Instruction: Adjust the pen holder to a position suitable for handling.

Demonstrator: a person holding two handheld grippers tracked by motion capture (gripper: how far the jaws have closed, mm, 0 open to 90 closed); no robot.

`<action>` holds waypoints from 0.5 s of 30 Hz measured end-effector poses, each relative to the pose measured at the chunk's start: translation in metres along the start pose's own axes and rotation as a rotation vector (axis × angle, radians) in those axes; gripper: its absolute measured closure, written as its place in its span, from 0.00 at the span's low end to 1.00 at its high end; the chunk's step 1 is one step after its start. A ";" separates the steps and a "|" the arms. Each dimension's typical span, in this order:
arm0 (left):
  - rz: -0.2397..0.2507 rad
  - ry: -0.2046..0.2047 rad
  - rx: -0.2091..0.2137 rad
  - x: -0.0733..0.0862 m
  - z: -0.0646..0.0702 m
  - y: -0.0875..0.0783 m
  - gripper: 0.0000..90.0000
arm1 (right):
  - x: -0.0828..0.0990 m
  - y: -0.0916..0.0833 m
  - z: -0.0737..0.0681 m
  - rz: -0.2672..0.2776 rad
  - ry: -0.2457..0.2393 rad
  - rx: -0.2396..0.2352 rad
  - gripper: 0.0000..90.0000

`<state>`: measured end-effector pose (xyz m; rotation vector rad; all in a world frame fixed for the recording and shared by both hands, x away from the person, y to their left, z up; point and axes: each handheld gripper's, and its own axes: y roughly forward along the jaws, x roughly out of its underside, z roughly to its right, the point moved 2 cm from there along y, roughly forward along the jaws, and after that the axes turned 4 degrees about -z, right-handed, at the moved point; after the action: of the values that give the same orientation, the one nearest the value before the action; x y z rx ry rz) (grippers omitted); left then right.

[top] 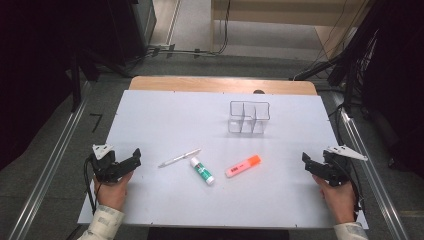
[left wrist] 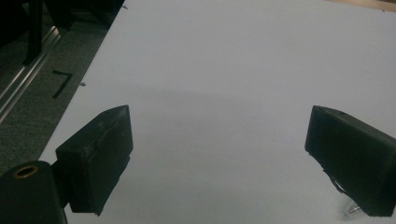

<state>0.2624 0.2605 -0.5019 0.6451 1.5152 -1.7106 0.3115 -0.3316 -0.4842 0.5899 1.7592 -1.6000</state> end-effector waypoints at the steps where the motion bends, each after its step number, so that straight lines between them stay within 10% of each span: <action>1: -0.002 0.000 0.000 0.000 0.000 0.000 0.09 | 0.000 0.000 0.000 -0.001 0.000 -0.001 0.25; 8: -0.004 -0.007 0.031 -0.003 0.007 0.003 0.11 | -0.003 0.002 -0.002 0.003 -0.004 -0.001 0.25; 15: 0.009 0.030 0.075 -0.013 0.026 0.011 0.45 | -0.015 0.011 -0.013 0.010 -0.025 -0.022 0.36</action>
<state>0.2816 0.2375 -0.4938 0.7179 1.4724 -1.7651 0.3272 -0.3157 -0.4804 0.5644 1.7507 -1.5730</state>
